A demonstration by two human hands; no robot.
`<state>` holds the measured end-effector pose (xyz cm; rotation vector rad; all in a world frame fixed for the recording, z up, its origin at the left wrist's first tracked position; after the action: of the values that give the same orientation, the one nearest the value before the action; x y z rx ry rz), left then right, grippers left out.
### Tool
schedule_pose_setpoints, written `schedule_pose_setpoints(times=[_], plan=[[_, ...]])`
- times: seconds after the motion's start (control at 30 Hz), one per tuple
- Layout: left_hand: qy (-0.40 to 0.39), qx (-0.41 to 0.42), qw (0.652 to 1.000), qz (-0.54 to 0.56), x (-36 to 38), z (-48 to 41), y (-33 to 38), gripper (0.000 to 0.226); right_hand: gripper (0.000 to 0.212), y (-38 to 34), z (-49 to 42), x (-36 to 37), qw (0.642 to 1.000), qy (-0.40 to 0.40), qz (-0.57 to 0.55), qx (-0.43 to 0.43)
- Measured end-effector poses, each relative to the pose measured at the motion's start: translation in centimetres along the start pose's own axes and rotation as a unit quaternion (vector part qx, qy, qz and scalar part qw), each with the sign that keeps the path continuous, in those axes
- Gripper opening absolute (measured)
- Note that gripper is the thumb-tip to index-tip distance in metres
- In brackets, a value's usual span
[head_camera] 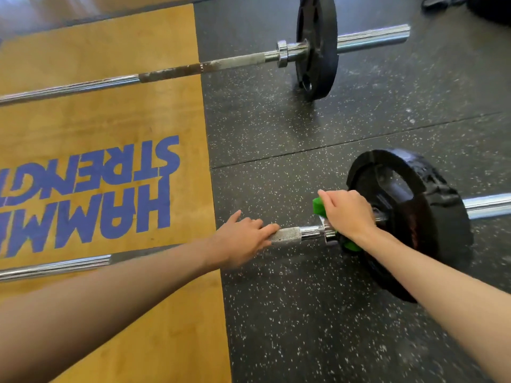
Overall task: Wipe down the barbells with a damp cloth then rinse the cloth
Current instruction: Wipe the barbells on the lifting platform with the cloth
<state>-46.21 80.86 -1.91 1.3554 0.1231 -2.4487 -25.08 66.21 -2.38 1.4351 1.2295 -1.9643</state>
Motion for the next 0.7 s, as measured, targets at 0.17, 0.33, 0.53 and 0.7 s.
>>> schedule_pose_setpoints(times=[0.17, 0.33, 0.53, 0.7], plan=[[0.02, 0.056, 0.996, -0.073, 0.1, 0.6, -1.8, 0.055, 0.051, 0.1, 0.6, 0.5, 0.99, 0.076, -0.061, -0.104], [0.094, 0.053, 0.991, -0.075, 0.9, 1.9, -3.9, 0.073, 0.048, -1.8, 0.9, -0.3, 0.967, 0.147, -0.102, -0.183], [0.193, 0.051, 0.978, -0.067, 1.4, 2.1, -6.7, 0.083, 0.063, -4.2, 2.2, 3.8, 0.963, 0.105, 0.08, -0.236], [0.156, 0.007, 0.987, -0.038, 3.3, 1.4, -6.0, 0.089, 0.058, -5.5, 3.1, 5.9, 0.95, 0.079, 0.225, -0.201]])
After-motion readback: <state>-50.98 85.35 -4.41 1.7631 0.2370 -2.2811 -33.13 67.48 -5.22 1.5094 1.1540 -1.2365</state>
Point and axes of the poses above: each hand's wrist, its own z-axis away from the middle knuckle, its own x-axis out of the palm, y = z × x, the point moved 1 cm from there along -z, towards the middle knuckle, and after that the axes turned 8 degrees about -x, right-handed, at the moved point
